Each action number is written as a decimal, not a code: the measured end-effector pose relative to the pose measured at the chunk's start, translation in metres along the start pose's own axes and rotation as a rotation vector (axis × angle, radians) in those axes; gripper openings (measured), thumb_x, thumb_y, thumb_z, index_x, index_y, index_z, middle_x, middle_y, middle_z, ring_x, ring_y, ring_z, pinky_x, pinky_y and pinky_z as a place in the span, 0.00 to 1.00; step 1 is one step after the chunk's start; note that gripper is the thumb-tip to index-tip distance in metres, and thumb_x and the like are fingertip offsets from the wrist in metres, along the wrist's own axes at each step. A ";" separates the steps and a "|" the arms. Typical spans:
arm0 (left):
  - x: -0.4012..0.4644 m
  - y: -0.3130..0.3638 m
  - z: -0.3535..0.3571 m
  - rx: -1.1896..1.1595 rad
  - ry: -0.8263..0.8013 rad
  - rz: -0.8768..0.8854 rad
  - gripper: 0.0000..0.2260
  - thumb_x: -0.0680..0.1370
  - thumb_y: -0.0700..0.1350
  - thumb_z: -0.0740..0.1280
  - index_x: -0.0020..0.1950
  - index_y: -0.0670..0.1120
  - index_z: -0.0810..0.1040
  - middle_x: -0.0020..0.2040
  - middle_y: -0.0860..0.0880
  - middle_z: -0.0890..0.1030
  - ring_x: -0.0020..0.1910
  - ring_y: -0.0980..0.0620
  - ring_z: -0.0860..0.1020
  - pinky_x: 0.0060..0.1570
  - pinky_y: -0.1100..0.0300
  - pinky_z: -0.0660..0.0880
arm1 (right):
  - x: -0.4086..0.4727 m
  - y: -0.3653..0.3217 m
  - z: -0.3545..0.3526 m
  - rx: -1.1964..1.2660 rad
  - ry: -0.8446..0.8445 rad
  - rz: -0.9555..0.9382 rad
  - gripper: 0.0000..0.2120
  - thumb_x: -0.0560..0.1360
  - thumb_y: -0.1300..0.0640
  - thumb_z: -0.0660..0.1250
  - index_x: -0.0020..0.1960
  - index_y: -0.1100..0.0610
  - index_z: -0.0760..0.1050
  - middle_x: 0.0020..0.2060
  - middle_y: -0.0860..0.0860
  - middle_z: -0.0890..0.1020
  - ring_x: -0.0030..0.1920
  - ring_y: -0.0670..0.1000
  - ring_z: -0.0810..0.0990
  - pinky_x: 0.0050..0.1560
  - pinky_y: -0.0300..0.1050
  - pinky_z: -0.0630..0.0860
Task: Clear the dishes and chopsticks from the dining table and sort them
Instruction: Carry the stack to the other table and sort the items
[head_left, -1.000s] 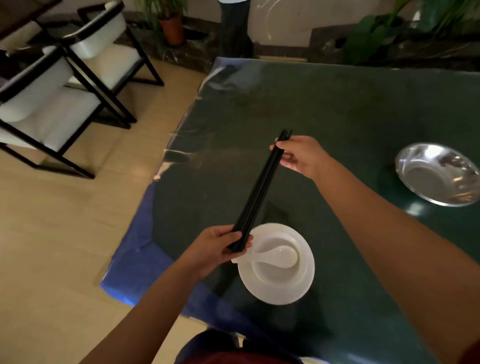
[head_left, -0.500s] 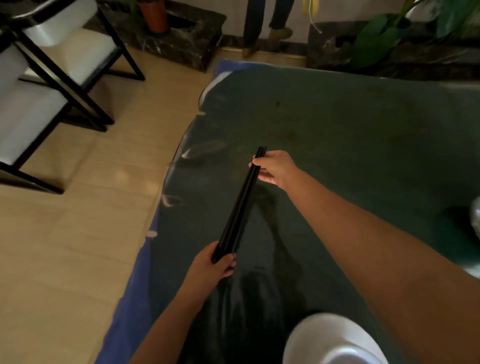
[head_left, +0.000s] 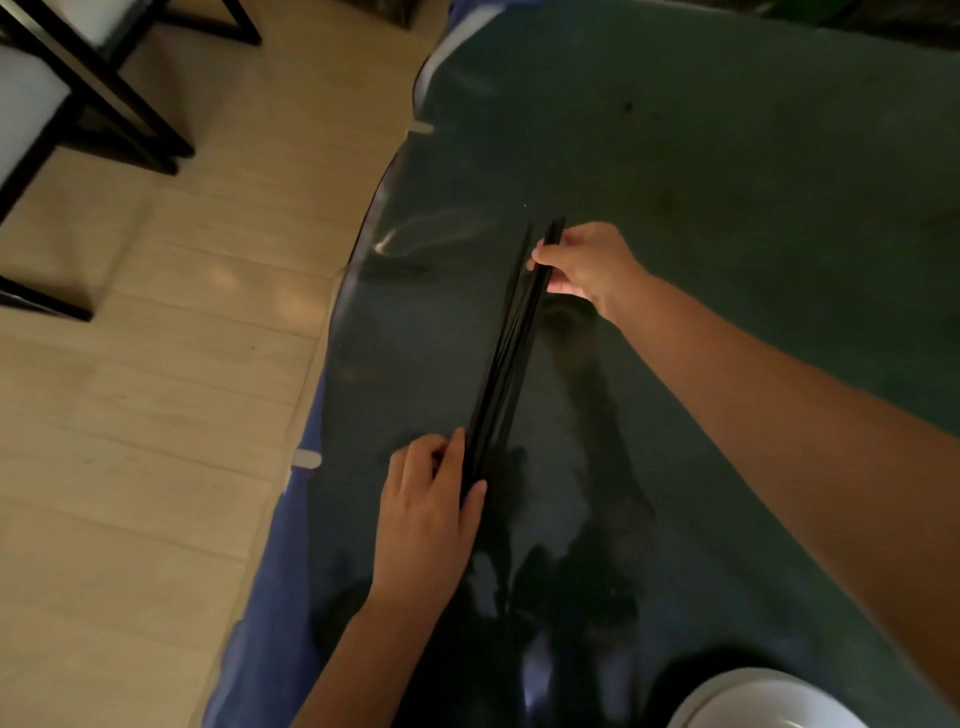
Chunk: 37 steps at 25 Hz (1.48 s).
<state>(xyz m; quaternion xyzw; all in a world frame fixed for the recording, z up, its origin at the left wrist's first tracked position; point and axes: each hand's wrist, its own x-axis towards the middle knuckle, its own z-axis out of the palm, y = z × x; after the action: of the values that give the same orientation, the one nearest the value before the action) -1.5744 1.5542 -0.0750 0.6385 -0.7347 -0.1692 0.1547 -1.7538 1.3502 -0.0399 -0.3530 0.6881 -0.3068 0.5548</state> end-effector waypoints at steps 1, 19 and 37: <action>-0.002 -0.001 0.001 -0.002 0.010 -0.001 0.21 0.72 0.43 0.70 0.63 0.38 0.74 0.52 0.40 0.77 0.49 0.42 0.76 0.51 0.50 0.76 | 0.000 0.003 -0.001 -0.035 0.036 -0.006 0.09 0.73 0.64 0.67 0.35 0.57 0.73 0.36 0.53 0.79 0.39 0.50 0.80 0.50 0.50 0.80; 0.008 -0.032 -0.010 0.080 -0.215 0.513 0.29 0.69 0.58 0.69 0.68 0.51 0.70 0.70 0.44 0.69 0.57 0.46 0.75 0.51 0.52 0.76 | -0.040 0.038 0.028 -0.491 0.188 -0.189 0.23 0.67 0.55 0.75 0.56 0.65 0.71 0.46 0.60 0.80 0.41 0.59 0.82 0.43 0.58 0.81; 0.021 -0.048 -0.002 0.188 -0.160 0.647 0.24 0.78 0.54 0.56 0.73 0.49 0.61 0.74 0.47 0.61 0.74 0.48 0.59 0.70 0.50 0.61 | -0.030 0.057 0.031 -1.178 0.219 -0.706 0.25 0.78 0.49 0.57 0.73 0.57 0.59 0.72 0.56 0.64 0.72 0.57 0.60 0.68 0.56 0.65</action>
<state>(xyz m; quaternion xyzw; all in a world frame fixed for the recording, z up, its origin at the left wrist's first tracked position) -1.5337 1.5268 -0.0944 0.3685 -0.9213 -0.0923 0.0829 -1.7280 1.4066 -0.0757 -0.7648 0.6361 -0.0783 0.0655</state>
